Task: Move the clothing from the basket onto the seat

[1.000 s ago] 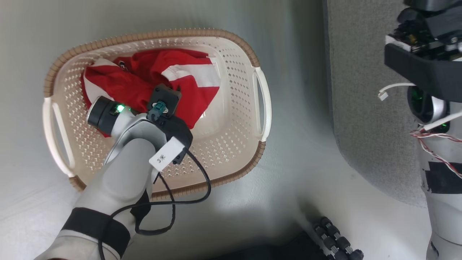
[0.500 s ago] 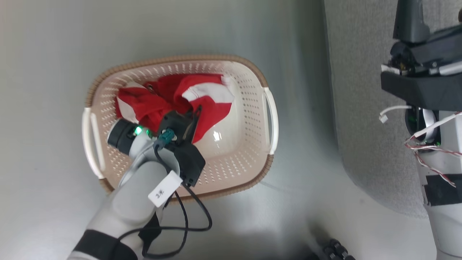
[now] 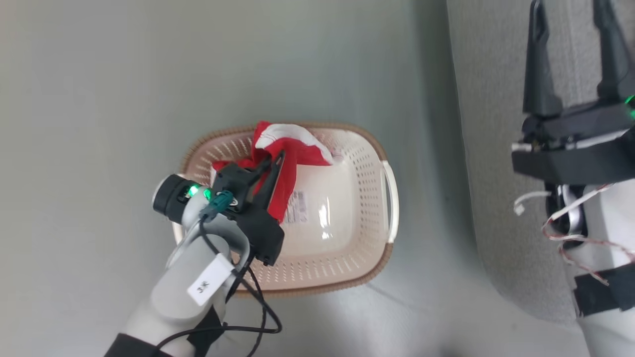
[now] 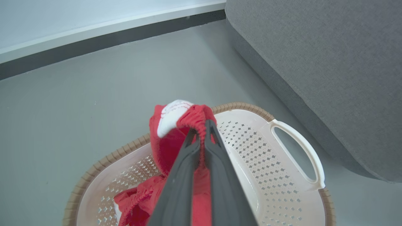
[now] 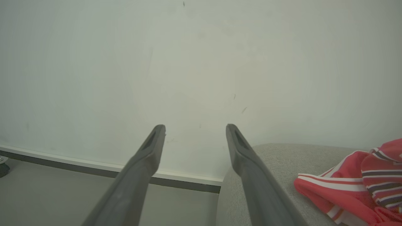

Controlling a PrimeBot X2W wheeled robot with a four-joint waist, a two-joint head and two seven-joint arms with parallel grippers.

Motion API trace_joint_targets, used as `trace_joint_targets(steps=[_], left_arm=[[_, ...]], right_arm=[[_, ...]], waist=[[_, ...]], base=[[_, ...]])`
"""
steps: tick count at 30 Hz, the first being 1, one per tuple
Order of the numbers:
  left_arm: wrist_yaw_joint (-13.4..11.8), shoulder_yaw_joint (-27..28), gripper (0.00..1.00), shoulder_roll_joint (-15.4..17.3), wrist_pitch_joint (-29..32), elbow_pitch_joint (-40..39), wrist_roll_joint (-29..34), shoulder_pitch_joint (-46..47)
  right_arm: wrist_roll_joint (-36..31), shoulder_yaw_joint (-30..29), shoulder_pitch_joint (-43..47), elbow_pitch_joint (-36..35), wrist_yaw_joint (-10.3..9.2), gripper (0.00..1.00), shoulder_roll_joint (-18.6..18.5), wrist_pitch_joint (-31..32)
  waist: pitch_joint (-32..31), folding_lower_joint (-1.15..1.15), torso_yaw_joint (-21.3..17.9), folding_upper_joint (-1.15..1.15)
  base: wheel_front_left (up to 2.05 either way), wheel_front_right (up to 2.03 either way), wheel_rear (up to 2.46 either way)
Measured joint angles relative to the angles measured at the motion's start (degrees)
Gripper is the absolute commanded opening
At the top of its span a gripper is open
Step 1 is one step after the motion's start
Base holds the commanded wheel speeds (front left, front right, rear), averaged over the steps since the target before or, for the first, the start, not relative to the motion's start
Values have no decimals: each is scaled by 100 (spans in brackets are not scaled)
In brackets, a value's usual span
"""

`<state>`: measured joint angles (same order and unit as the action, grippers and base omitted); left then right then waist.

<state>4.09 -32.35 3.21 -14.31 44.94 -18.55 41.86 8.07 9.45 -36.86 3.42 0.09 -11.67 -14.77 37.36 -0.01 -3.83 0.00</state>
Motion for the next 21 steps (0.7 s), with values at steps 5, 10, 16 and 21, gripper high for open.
trace_joint_targets(steps=[5,10,16,21], left_arm=[[54,108,0,204,0,-425,-4,-73],[100,257,0,356,0,-834,-38,-146],[103,437,0,486,0,-1199,-182,-184],[147,504,0,547,0,-1472,-207,-270]], right_arm=[[47,31,323,233,44,100,38,1],[58,108,638,441,76,100,154,1],[118,188,848,605,100,100,257,1],[159,280,993,783,189,100,321,2]], waist=[[-398,1,128,0],[-805,1,238,0],[-1215,0,324,0],[-1623,0,389,-1]], base=[[0,0,0],[0,0,0],[0,0,0],[0,0,0]])
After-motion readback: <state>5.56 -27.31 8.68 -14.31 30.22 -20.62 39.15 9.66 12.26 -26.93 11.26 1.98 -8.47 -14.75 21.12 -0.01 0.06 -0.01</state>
